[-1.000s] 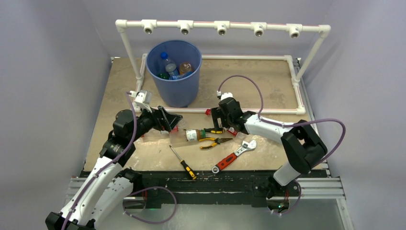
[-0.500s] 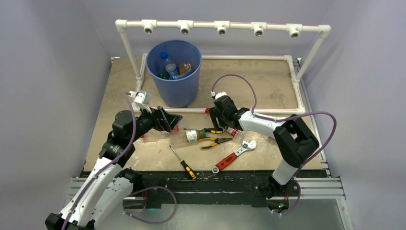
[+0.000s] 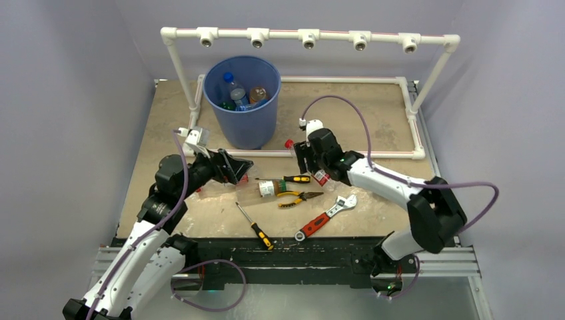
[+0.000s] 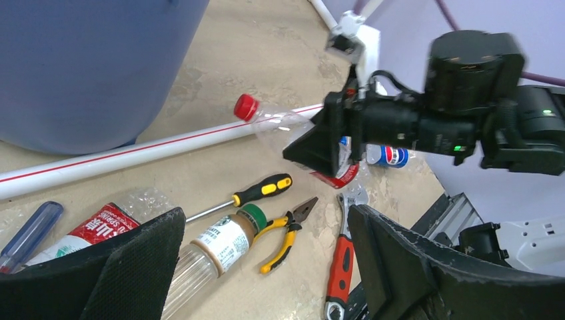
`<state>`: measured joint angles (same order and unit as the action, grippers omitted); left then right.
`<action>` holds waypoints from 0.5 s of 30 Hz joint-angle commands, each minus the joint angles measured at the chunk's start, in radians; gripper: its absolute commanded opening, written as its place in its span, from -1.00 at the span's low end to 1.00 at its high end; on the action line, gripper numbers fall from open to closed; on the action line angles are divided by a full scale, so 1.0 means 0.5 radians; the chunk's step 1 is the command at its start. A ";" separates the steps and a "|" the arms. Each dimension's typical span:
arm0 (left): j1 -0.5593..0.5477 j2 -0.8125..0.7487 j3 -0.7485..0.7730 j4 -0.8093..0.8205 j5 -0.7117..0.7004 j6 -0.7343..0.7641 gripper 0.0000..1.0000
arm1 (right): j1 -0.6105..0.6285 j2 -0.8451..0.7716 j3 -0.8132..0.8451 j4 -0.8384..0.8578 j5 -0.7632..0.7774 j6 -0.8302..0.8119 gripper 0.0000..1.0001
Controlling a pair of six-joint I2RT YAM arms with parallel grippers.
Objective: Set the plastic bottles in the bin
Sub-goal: Pick up the plastic bottle at the center of the board.
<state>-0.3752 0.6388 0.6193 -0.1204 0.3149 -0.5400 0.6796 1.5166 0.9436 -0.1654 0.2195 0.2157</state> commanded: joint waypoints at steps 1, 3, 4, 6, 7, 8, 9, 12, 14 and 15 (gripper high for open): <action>0.008 -0.032 -0.021 0.071 -0.025 -0.023 0.83 | -0.006 -0.254 -0.070 0.045 -0.174 0.071 0.17; 0.008 -0.021 -0.020 0.076 -0.021 -0.023 0.83 | -0.005 -0.341 -0.130 0.075 -0.259 0.111 0.14; 0.008 -0.015 -0.019 0.082 -0.014 -0.026 0.83 | -0.005 -0.379 -0.165 0.097 -0.285 0.128 0.13; 0.008 -0.016 -0.019 0.105 0.007 -0.033 0.83 | -0.005 -0.482 -0.248 0.165 -0.341 0.175 0.11; 0.008 -0.023 -0.020 0.127 0.027 -0.042 0.84 | -0.003 -0.543 -0.314 0.247 -0.394 0.190 0.10; 0.008 -0.034 -0.032 0.157 0.043 -0.057 0.84 | -0.005 -0.621 -0.382 0.337 -0.429 0.205 0.09; 0.008 -0.049 -0.049 0.198 0.064 -0.082 0.85 | -0.005 -0.707 -0.466 0.440 -0.499 0.220 0.09; 0.008 -0.095 -0.153 0.481 0.137 -0.251 0.90 | -0.004 -1.030 -0.723 0.812 -0.648 0.311 0.08; 0.008 -0.105 -0.265 0.738 0.205 -0.447 0.93 | -0.003 -1.188 -0.872 1.027 -0.739 0.380 0.08; 0.008 -0.103 -0.314 0.865 0.217 -0.553 0.96 | -0.003 -1.246 -0.922 1.102 -0.763 0.409 0.08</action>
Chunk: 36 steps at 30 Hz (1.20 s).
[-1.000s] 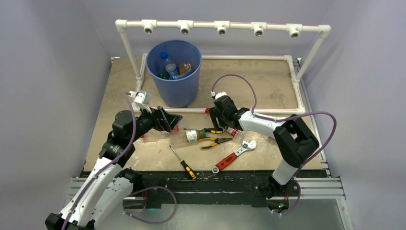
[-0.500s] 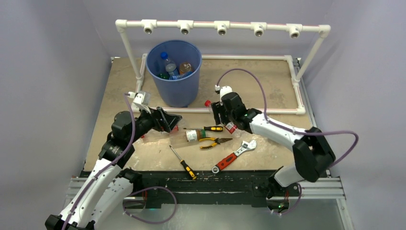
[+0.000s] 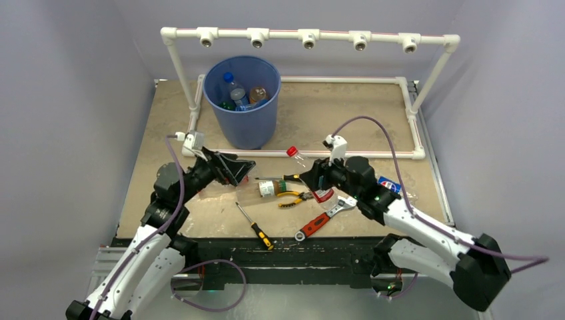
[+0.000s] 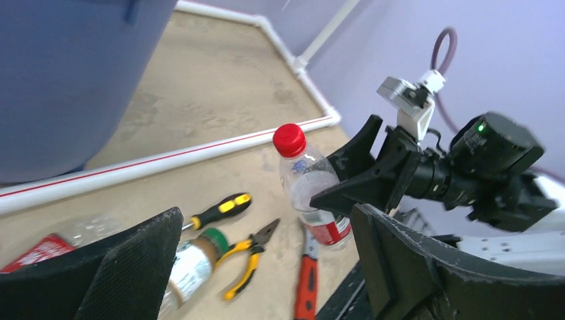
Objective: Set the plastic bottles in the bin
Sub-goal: Pick up the plastic bottle at the center of the board.
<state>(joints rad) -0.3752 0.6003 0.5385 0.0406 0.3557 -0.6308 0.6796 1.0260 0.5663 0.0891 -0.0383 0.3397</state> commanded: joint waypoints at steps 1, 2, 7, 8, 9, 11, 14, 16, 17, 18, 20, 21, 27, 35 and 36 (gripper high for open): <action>0.009 -0.018 -0.197 0.658 0.146 -0.454 0.98 | -0.005 -0.310 -0.214 0.658 -0.269 0.184 0.08; 0.006 -0.005 -0.229 0.785 0.167 -0.536 0.99 | -0.003 -0.340 -0.250 0.712 -0.296 0.199 0.08; -0.025 0.155 -0.234 1.250 0.319 -0.671 0.99 | -0.004 -0.470 -0.449 1.050 -0.420 0.333 0.07; -0.057 0.184 -0.219 1.301 0.320 -0.655 0.99 | -0.003 -0.490 -0.488 1.135 -0.447 0.368 0.07; -0.101 0.211 -0.203 1.335 0.297 -0.624 0.99 | -0.003 -0.501 -0.519 1.206 -0.471 0.396 0.07; -0.262 0.255 -0.154 1.314 0.197 -0.492 0.99 | -0.004 -0.502 -0.568 1.326 -0.520 0.442 0.07; -0.611 0.339 -0.045 1.171 -0.065 -0.252 0.99 | -0.003 -0.459 -0.588 1.395 -0.579 0.464 0.07; -0.735 0.411 0.005 1.106 -0.199 -0.157 0.99 | -0.002 -0.454 -0.610 1.437 -0.589 0.480 0.06; -0.767 0.448 0.012 1.119 -0.228 -0.133 0.99 | -0.003 -0.462 -0.627 1.460 -0.592 0.489 0.06; -0.785 0.480 0.008 1.147 -0.245 -0.123 0.99 | 0.000 -0.474 -0.636 1.475 -0.596 0.496 0.06; -0.804 0.546 0.013 1.199 -0.283 -0.118 0.99 | -0.002 -0.496 -0.645 1.474 -0.609 0.496 0.06; -0.816 0.574 0.020 1.223 -0.306 -0.110 0.99 | -0.001 -0.508 -0.645 1.465 -0.617 0.491 0.06; -0.929 0.744 0.158 1.194 -0.499 0.034 0.83 | 0.000 -0.555 -0.633 1.415 -0.646 0.465 0.06; -1.084 0.866 0.287 1.185 -0.695 0.158 0.65 | 0.000 -0.585 -0.647 1.386 -0.651 0.466 0.05; -1.088 0.875 0.295 1.186 -0.696 0.161 0.60 | 0.000 -0.591 -0.649 1.384 -0.649 0.467 0.05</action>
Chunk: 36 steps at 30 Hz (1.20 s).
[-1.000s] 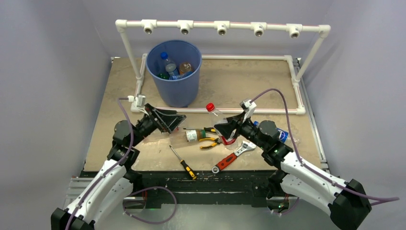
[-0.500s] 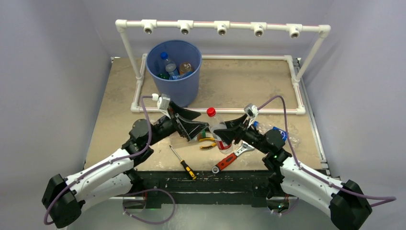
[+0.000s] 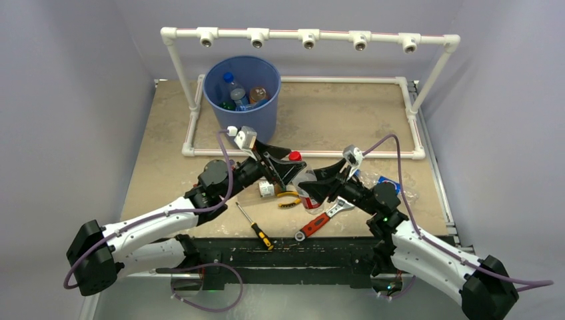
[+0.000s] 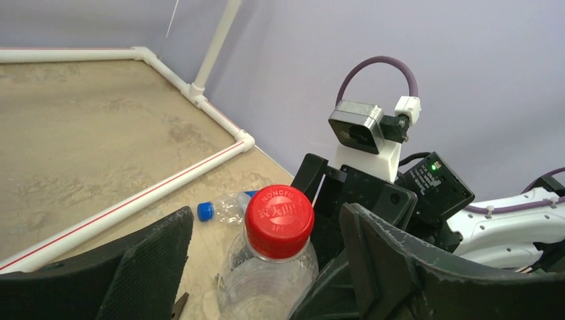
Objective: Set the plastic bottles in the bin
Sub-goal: Pick up the plastic bottle at the center of the board.
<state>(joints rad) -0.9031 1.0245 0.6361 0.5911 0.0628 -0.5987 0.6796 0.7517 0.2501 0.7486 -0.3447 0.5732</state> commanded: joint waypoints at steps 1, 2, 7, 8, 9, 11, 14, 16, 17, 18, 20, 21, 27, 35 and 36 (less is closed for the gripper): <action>-0.038 0.036 0.107 0.085 -0.110 0.100 0.54 | 0.000 -0.050 -0.020 0.060 -0.036 0.001 0.05; -0.043 0.045 0.114 0.087 -0.108 0.104 0.46 | 0.000 -0.056 -0.021 0.055 -0.035 -0.001 0.05; -0.072 0.115 0.156 0.046 -0.081 0.110 0.04 | 0.000 -0.100 -0.022 0.012 -0.023 -0.011 0.04; -0.081 0.126 0.168 0.035 -0.077 0.111 -0.03 | -0.001 -0.105 -0.019 0.002 -0.020 -0.014 0.04; -0.090 0.139 0.175 0.035 -0.074 0.117 -0.09 | -0.003 -0.111 -0.019 -0.008 -0.018 -0.016 0.04; -0.107 0.150 0.177 0.041 -0.071 0.119 -0.12 | -0.001 -0.127 -0.015 -0.024 -0.011 -0.020 0.04; -0.125 0.161 0.180 0.039 -0.067 0.131 -0.28 | 0.000 -0.143 -0.015 -0.041 -0.007 -0.023 0.04; -0.129 0.163 0.179 0.039 -0.066 0.137 -0.49 | 0.000 -0.146 -0.015 -0.047 -0.007 -0.026 0.04; -0.130 0.163 0.179 0.040 -0.063 0.140 -0.61 | -0.002 -0.145 -0.015 -0.049 -0.009 -0.024 0.04; -0.131 0.163 0.179 0.037 -0.059 0.144 -0.73 | -0.002 -0.144 -0.015 -0.049 -0.014 -0.024 0.04; -0.133 0.156 0.179 0.033 -0.058 0.153 -1.00 | -0.001 -0.145 -0.006 -0.063 -0.034 -0.023 0.13; -0.133 0.150 0.182 0.024 -0.060 0.158 -1.00 | 0.000 -0.144 0.005 -0.088 -0.048 -0.028 0.31; -0.130 0.023 0.288 -0.222 -0.118 0.293 -1.00 | 0.000 -0.193 0.268 -0.639 -0.207 -0.264 0.98; -0.127 0.010 0.830 -1.073 -0.042 0.633 -1.00 | -0.002 -0.413 0.327 -0.978 -0.127 -0.362 0.98; -0.127 0.010 0.885 -1.133 -0.004 0.653 -1.00 | -0.001 -0.423 0.323 -0.975 -0.126 -0.358 0.98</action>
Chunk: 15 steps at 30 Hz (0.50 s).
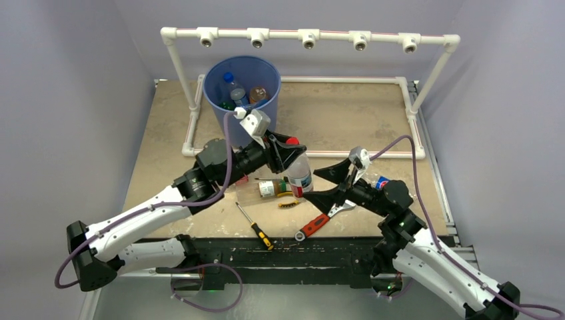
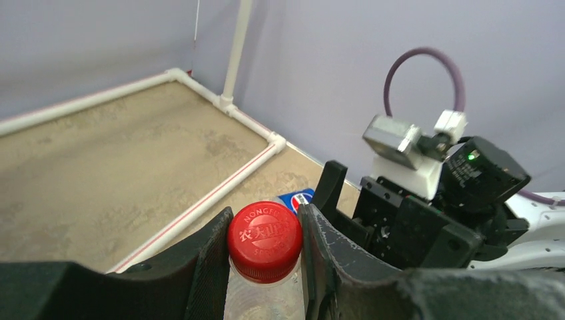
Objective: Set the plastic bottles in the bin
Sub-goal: Pick up the plastic bottle at the center of the board, then place the plastic bottle in the trash bin.
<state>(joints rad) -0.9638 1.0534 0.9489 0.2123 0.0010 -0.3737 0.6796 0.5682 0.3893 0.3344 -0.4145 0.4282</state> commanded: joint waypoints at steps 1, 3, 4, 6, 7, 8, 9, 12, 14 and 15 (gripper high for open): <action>-0.005 -0.049 0.316 -0.415 0.148 0.228 -1.00 | -0.001 -0.065 0.044 -0.142 0.006 -0.066 0.98; -0.005 -0.070 0.409 -0.524 0.132 0.285 -1.00 | -0.002 -0.077 0.051 -0.137 -0.002 -0.055 0.98; -0.005 -0.092 0.448 -0.532 0.075 0.326 -1.00 | -0.001 -0.089 0.057 -0.139 0.004 -0.051 0.98; -0.007 -0.156 0.494 -0.509 -0.101 0.442 -1.00 | -0.002 -0.141 0.067 -0.150 0.032 -0.037 0.98; -0.005 -0.189 0.511 -0.468 -0.198 0.511 -1.00 | -0.002 -0.173 0.068 -0.161 0.054 -0.031 0.98; -0.005 -0.221 0.524 -0.390 -0.300 0.578 -1.00 | 0.000 -0.206 0.068 -0.173 0.081 -0.022 0.98; -0.005 -0.251 0.530 -0.316 -0.390 0.641 -1.00 | -0.001 -0.243 0.068 -0.193 0.111 -0.015 0.98; -0.005 -0.316 0.514 -0.065 -0.615 0.918 -1.00 | 0.000 -0.350 0.041 -0.243 0.223 0.019 0.98; -0.005 -0.320 0.501 0.136 -0.760 1.112 -1.00 | -0.001 -0.425 -0.016 -0.250 0.316 0.058 0.98; -0.005 -0.309 0.497 0.245 -0.830 1.225 -1.00 | 0.000 -0.460 -0.050 -0.245 0.343 0.082 0.98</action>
<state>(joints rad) -0.9638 0.9073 1.1637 0.1009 -0.2237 -0.0006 0.6796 0.3935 0.3882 0.2192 -0.3412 0.4309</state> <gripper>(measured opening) 0.365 0.987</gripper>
